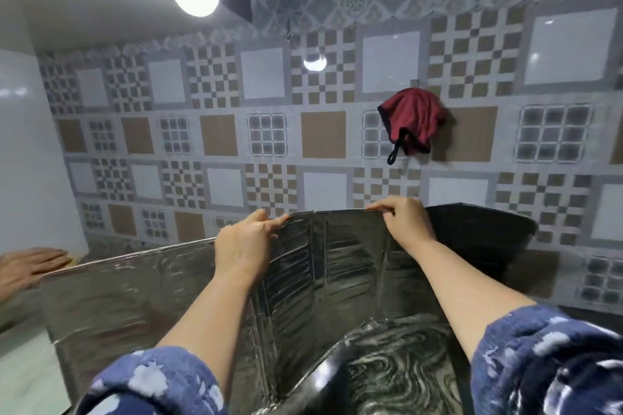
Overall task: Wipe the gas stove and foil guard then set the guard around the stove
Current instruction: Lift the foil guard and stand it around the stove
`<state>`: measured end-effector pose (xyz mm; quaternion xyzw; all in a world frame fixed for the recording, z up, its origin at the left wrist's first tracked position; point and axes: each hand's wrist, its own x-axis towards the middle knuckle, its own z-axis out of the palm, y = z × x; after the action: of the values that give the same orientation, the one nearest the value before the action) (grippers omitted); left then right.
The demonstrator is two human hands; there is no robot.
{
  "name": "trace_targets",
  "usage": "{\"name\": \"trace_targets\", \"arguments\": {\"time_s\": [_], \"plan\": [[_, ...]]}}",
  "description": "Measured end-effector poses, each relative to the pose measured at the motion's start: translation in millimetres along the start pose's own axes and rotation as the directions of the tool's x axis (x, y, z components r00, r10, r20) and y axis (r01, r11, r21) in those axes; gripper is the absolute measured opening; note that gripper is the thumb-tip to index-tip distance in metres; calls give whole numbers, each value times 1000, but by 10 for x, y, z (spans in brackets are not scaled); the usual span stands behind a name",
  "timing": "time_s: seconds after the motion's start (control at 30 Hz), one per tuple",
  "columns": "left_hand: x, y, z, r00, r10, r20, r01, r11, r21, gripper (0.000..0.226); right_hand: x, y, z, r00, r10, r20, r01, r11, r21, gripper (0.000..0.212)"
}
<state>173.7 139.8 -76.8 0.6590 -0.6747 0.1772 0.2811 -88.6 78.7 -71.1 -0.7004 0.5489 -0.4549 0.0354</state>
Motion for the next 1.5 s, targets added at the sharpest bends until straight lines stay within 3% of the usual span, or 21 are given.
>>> {"name": "trace_targets", "arguments": {"time_s": [0.13,0.23,0.43,0.8,1.07,1.37,1.5], "plan": [[345,190,102,999,33,-34,-35,997,-66,30,417,40,-233,996,-62,-67,55,993,-103,37],[579,452,145,992,116,-56,-117,993,-15,38,612,128,-453,989,-90,-116,68,981,-181,39],[749,1102,398,980,191,-60,-196,976,-91,48,601,623,-911,979,-32,-202,-31,952,-303,41],[870,2051,872,950,296,-100,-312,922,-231,52,301,1265,-1607,945,105,-310,-203,931,-304,34],[1153,2440,1015,916,374,-146,-401,869,-290,46,490,1499,-1968,936,92,-340,-221,905,-363,32],[1094,2593,1181,856,435,-281,-493,851,-183,55,414,1786,-2082,913,57,-405,-210,915,-344,33],[1068,2588,1224,777,493,-391,-563,823,-80,65,386,1796,-2091,905,39,-423,-195,922,-334,30]]}}
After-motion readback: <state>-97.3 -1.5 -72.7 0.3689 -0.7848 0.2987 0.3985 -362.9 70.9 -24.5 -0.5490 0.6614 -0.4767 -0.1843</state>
